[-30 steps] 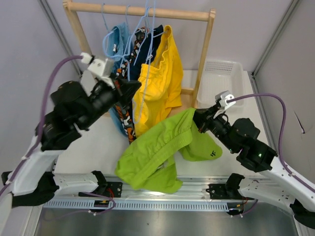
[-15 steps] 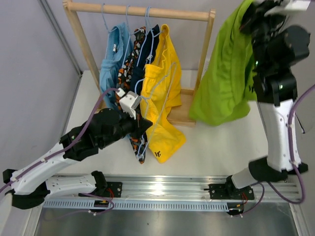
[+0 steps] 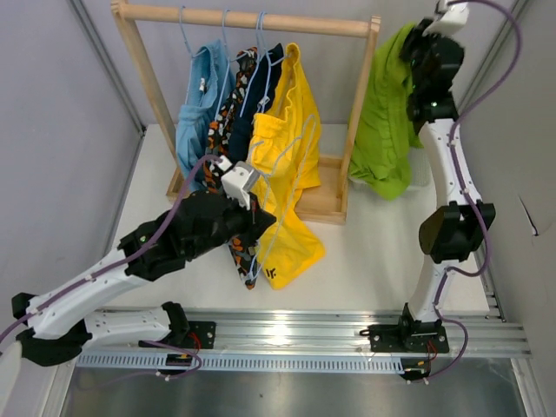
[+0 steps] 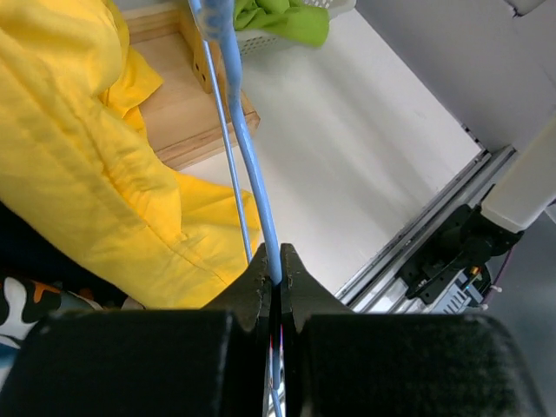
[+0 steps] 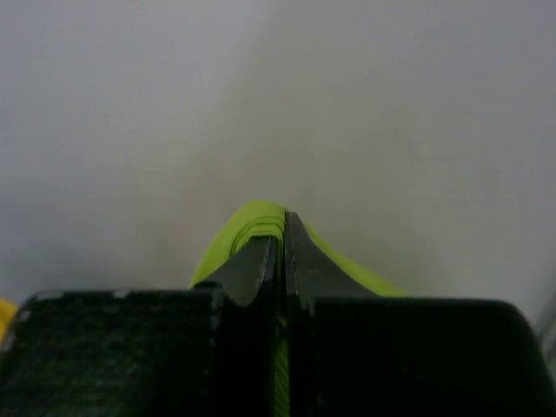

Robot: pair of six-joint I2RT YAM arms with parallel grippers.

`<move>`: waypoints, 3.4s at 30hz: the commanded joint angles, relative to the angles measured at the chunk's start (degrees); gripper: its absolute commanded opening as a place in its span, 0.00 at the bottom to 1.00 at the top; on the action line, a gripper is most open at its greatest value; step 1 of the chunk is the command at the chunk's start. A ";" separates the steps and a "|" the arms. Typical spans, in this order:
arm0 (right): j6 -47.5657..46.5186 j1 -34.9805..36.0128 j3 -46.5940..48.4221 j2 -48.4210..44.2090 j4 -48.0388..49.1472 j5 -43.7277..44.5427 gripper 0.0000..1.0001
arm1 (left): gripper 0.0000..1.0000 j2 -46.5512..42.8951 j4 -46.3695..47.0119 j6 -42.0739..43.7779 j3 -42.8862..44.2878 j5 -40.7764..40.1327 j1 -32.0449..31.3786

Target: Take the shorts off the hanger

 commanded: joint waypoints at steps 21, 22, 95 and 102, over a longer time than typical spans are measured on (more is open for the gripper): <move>16.64 0.28 -78.83 -66.67 -13.26 5.37 0.84 | 0.00 55.62 -17.53 12.83 74.49 -4.79 13.19; 16.91 0.54 -79.53 -68.63 -13.80 4.49 0.84 | 0.00 56.52 -16.58 12.75 74.89 -4.35 13.81; 19.11 14.52 -89.38 -80.60 -20.23 6.33 0.84 | 0.65 35.69 0.40 12.92 50.98 4.89 22.34; 18.67 14.60 -90.53 -81.13 -20.49 6.77 0.84 | 0.65 38.25 0.40 12.84 53.62 1.46 22.69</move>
